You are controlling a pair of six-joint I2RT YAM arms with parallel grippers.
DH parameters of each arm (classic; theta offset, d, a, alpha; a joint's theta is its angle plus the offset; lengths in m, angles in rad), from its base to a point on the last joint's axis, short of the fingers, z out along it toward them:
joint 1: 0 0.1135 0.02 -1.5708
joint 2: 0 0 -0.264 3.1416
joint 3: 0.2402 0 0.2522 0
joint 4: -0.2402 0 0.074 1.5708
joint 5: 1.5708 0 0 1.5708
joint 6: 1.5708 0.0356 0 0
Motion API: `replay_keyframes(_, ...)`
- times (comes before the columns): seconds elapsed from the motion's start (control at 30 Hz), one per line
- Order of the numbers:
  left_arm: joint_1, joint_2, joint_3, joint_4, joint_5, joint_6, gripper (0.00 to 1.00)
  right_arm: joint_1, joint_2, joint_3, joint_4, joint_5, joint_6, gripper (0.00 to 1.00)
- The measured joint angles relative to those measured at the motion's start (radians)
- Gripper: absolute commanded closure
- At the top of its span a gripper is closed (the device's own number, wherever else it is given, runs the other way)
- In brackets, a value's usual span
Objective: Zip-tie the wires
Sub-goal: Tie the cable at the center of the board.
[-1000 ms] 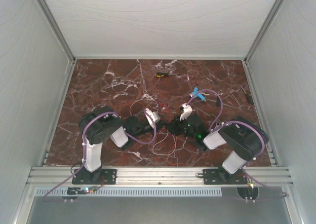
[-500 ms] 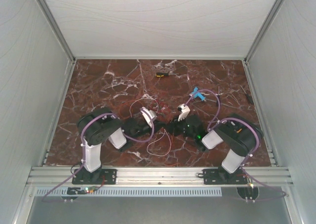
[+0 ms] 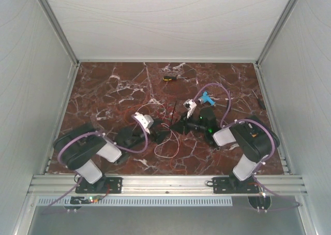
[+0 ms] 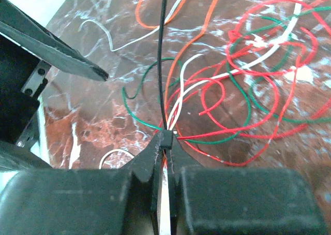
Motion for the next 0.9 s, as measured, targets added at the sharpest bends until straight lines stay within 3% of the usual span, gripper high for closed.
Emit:
replay_keyframes(0.1, 0.009, -0.090, -0.035, -0.021, -0.019, -0.017, 0.45, -0.010, 0.024, 0.056, -0.044, -0.111, -0.042, 1.00)
replay_keyframes(0.37, 0.120, -0.349, -0.107, -0.208, 0.057, -0.134, 0.47, -0.014, 0.087, 0.195, -0.232, -0.382, -0.255, 1.00)
replay_keyframes(0.47, 0.126, -0.419, -0.150, -0.204, 0.095, -0.135, 0.48, -0.014, 0.097, 0.248, -0.332, -0.447, -0.353, 1.00)
replay_keyframes(0.57, 0.144, -0.375, -0.169, -0.166, 0.162, -0.138, 0.52, -0.014, 0.105, 0.301, -0.426, -0.489, -0.446, 1.00)
replay_keyframes(0.67, 0.204, -0.238, -0.166, -0.072, 0.263, -0.179, 0.58, -0.015, 0.113, 0.346, -0.511, -0.517, -0.525, 1.00)
replay_keyframes(0.8, 0.288, -0.068, -0.137, -0.034, 0.398, -0.261, 0.57, -0.015, 0.112, 0.373, -0.600, -0.539, -0.608, 1.00)
replay_keyframes(0.9, 0.298, -0.034, -0.101, -0.029, 0.466, -0.291, 0.55, -0.014, 0.112, 0.377, -0.649, -0.547, -0.650, 1.00)
